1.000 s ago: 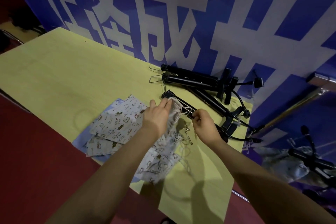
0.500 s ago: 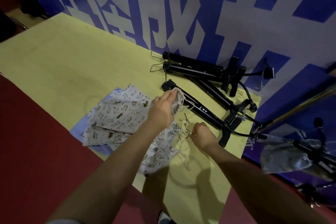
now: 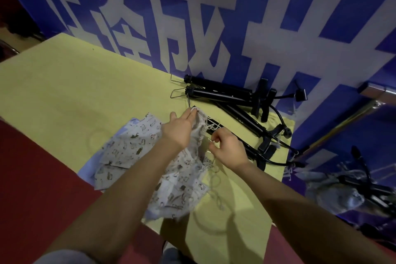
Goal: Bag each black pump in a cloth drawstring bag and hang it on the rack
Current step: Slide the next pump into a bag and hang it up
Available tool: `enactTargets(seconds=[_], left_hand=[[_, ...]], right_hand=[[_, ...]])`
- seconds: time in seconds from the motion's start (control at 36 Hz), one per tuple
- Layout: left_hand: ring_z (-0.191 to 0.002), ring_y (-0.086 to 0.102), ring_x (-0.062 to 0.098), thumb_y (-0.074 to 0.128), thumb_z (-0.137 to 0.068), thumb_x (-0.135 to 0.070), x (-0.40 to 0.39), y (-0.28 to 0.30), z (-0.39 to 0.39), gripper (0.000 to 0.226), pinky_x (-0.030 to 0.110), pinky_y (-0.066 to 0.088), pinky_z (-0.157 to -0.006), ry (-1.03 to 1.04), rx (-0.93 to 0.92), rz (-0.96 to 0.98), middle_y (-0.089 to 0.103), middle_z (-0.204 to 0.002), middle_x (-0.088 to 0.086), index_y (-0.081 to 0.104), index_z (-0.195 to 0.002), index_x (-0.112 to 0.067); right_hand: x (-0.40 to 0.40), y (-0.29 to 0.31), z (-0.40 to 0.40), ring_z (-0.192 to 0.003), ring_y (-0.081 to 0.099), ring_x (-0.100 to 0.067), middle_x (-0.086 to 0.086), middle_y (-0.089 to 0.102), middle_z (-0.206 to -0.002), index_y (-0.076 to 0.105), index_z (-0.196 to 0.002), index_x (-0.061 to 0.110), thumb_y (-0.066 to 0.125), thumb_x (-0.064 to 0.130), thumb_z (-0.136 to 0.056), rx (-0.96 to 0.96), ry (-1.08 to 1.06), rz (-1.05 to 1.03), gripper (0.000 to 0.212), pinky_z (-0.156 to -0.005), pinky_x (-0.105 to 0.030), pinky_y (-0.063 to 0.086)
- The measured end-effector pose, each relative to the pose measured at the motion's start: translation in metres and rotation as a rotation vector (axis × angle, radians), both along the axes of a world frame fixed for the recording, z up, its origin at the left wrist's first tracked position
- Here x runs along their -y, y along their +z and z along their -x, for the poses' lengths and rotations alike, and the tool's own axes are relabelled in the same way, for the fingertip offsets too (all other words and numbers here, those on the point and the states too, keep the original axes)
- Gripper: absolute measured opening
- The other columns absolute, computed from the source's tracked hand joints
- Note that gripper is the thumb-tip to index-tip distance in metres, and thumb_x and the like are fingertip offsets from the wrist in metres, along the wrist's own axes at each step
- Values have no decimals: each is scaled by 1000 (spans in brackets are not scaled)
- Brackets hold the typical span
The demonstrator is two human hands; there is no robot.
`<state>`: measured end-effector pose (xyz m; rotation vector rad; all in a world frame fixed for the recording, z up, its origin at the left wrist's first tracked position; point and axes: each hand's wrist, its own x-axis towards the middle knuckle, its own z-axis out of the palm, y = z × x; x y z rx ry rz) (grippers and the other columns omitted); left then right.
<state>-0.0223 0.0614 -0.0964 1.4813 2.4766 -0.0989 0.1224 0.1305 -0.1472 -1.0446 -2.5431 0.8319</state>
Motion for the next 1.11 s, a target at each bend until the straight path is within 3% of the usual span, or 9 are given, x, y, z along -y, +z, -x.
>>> enactTargets(seconds=[0.19,0.42,0.53,0.67,0.81,0.92,1.11], left_hand=[[-124,26,33,36,-84,9,6,14,34,85,32,41,-73,-139,92,-55,2,-158,-17,-2,-151,-27],[-126,28,36,42,-86,4,11,25,70,82,34,40,-83,-181,180,-131,5,-158,-15,1,-151,-25],[-128,32,34,44,-87,-1,9,19,80,81,40,44,-91,-150,215,-137,7,-159,-12,3,-151,-25],[-123,44,29,47,-88,-11,-5,11,74,74,41,49,-86,-94,263,-211,15,-156,-4,9,-151,-19],[-104,56,30,51,-86,-6,-25,1,69,79,36,46,-71,9,255,-230,18,-154,1,7,-151,-15],[-99,57,30,51,-86,-3,-35,-7,63,79,34,45,-70,26,262,-225,16,-153,2,7,-151,-13],[-110,52,28,53,-87,-9,-45,-25,52,76,36,46,-83,15,268,-223,27,-147,4,11,-150,-12]], right_hand=[[14,17,40,-97,46,-24,-6,55,-99,64,-88,12,61,23,-85,-1,142,-161,11,-88,-37,40],[21,21,85,-98,33,-21,3,31,-98,66,-104,27,59,41,-88,102,88,-209,23,-77,-29,18],[13,21,84,-98,36,-19,1,39,-101,62,-102,20,59,35,-89,23,14,-195,20,-79,-27,20],[-4,14,74,-100,43,-23,-5,48,-106,56,-105,12,55,23,-91,-4,-203,-197,18,-83,-29,29],[-29,-1,59,-116,41,-29,-10,46,-126,45,-126,9,52,15,-88,303,-286,-93,39,-97,-35,32],[-48,-18,49,-124,41,-32,-14,43,-134,38,-132,8,55,17,-88,563,-261,5,48,-102,-38,33],[-60,-42,48,-116,51,-30,-13,52,-125,39,-129,9,57,22,-90,658,-201,37,44,-96,-39,41]])
